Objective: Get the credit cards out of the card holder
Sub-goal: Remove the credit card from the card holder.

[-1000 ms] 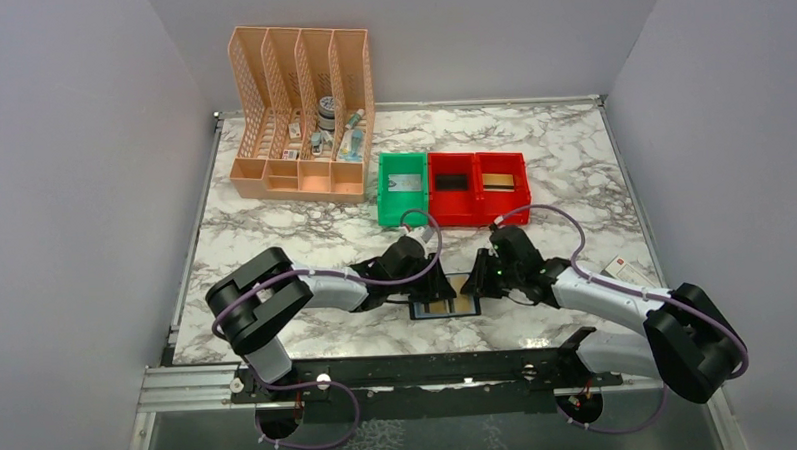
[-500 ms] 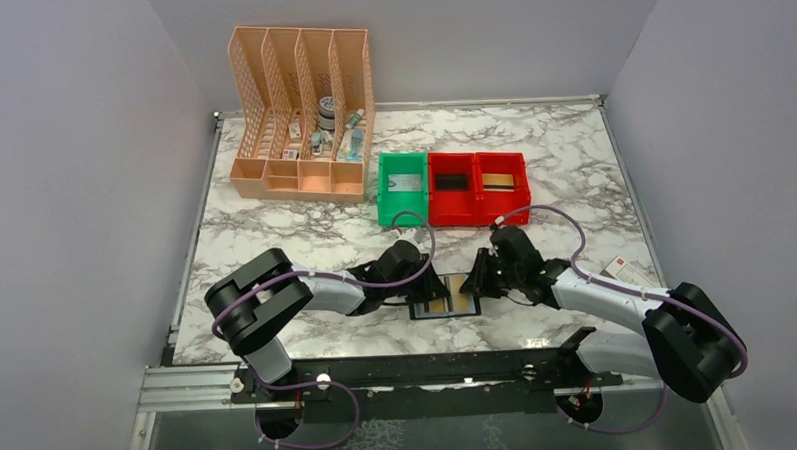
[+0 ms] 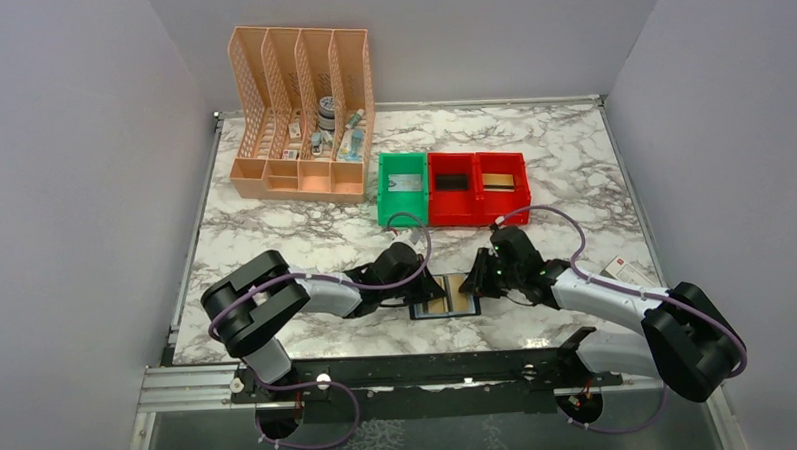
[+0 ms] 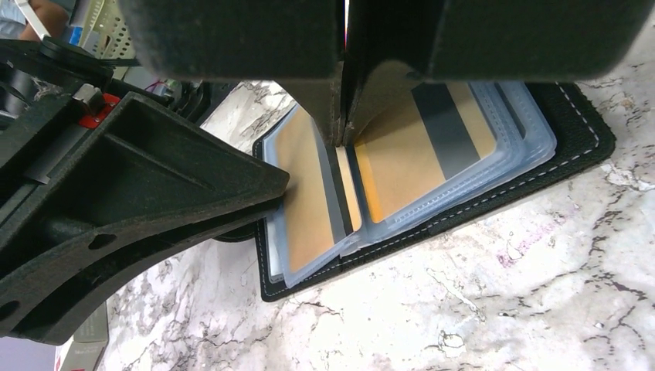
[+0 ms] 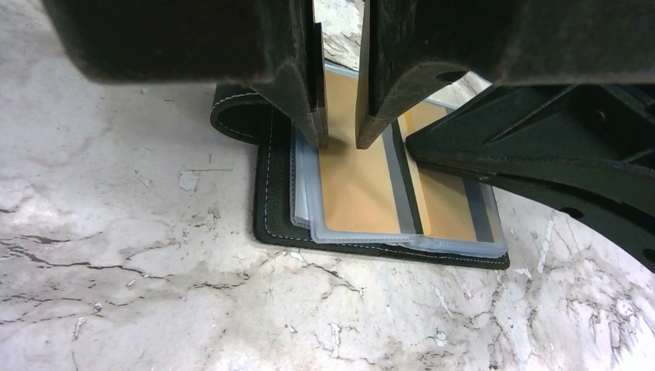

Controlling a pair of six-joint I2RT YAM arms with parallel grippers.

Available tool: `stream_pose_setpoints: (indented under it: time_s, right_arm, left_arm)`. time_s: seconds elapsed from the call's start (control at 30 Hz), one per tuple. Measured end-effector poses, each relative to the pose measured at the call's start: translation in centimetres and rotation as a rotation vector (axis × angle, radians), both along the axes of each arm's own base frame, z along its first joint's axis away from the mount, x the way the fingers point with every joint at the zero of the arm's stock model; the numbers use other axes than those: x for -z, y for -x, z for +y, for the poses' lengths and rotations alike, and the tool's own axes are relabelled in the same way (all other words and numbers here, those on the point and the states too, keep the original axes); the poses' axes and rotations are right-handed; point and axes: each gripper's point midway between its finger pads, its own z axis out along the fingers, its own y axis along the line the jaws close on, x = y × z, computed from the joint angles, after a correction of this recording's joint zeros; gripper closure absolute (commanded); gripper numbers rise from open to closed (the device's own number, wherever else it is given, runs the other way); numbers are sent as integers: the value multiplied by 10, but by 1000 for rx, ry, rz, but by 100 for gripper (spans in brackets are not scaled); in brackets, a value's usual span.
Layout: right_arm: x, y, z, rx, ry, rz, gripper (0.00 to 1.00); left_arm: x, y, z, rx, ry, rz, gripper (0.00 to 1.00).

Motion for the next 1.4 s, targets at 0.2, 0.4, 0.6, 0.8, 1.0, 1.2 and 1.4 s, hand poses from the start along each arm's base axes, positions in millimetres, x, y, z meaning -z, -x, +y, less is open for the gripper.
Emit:
stream_pose_setpoints:
  time_s: [0.2, 0.4, 0.6, 0.8, 1.0, 1.2, 1.4]
  right_arm:
    - [0, -1, 1, 1, -3, -1, 79]
    - [0, -1, 2, 4, -7, 1, 79]
    - [0, -1, 2, 4, -7, 0, 79]
    - [0, -1, 2, 4, -7, 0, 79]
    - [0, -1, 2, 4, -6, 0, 79]
    - [0, -1, 2, 4, -7, 0, 79]
    - [-1, -1, 2, 4, -7, -1, 79]
  left_arm:
    - [-8, 1, 2, -3, 25, -14, 100]
    - [-9, 3, 5, -3, 34, -19, 100]
    - [-10, 3, 4, -3, 37, -19, 92]
    - [-9, 3, 4, -4, 35, -16, 73]
    - [-8, 3, 3, -5, 40, -17, 58]
    - [-10, 1, 0, -4, 52, -18, 58]
    - [-5, -3, -11, 6, 51, -3, 73]
